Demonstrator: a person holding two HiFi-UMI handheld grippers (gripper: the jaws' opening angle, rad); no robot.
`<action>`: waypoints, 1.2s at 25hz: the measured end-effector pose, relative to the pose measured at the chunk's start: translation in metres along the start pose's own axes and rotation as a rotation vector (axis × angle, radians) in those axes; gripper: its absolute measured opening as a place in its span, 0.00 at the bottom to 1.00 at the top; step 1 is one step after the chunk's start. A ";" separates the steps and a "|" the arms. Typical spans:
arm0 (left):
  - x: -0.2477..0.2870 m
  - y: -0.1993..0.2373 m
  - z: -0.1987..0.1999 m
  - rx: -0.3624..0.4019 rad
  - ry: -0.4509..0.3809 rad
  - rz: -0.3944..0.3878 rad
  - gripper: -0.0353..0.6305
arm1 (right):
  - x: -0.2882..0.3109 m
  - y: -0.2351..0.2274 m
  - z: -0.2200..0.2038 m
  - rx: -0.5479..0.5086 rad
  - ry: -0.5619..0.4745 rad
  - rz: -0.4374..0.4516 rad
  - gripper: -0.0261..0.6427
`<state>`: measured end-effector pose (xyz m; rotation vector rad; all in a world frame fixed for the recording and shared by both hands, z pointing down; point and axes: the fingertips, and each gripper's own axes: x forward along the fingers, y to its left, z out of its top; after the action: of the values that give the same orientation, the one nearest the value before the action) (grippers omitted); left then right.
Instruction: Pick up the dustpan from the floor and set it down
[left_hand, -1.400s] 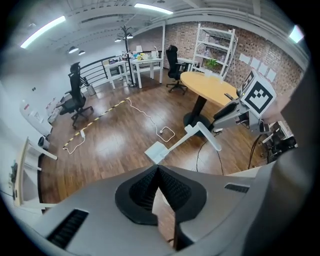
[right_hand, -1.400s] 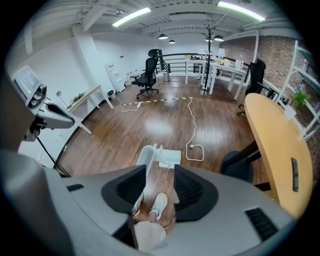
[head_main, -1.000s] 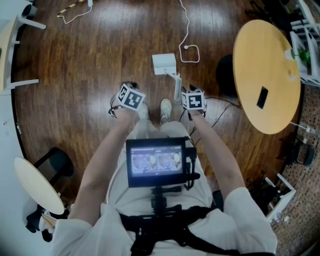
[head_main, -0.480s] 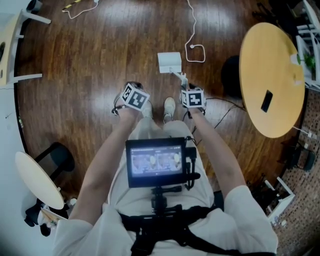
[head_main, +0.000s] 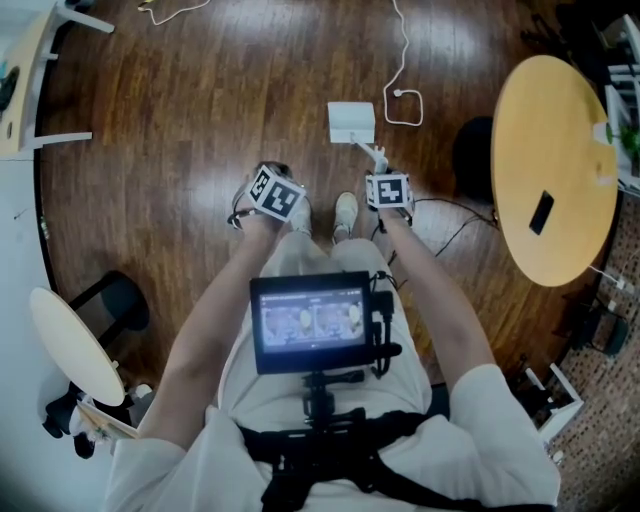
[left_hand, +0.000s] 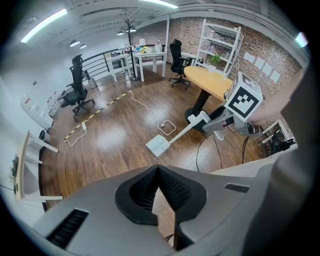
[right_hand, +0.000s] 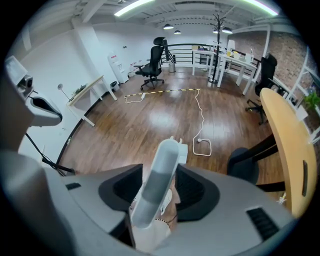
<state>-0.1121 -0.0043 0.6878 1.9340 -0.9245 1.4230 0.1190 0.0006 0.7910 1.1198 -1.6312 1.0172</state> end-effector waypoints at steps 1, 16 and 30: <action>0.000 0.000 -0.003 -0.006 0.006 0.005 0.04 | 0.002 -0.001 -0.002 -0.001 0.010 -0.007 0.39; -0.004 -0.001 -0.008 -0.005 0.013 0.005 0.04 | 0.014 -0.020 -0.008 0.155 0.033 -0.027 0.20; -0.005 -0.015 0.004 0.034 -0.017 -0.011 0.05 | -0.014 -0.030 0.023 0.047 -0.094 -0.037 0.18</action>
<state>-0.0993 0.0025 0.6809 1.9758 -0.9013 1.4262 0.1460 -0.0255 0.7761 1.2418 -1.6611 0.9970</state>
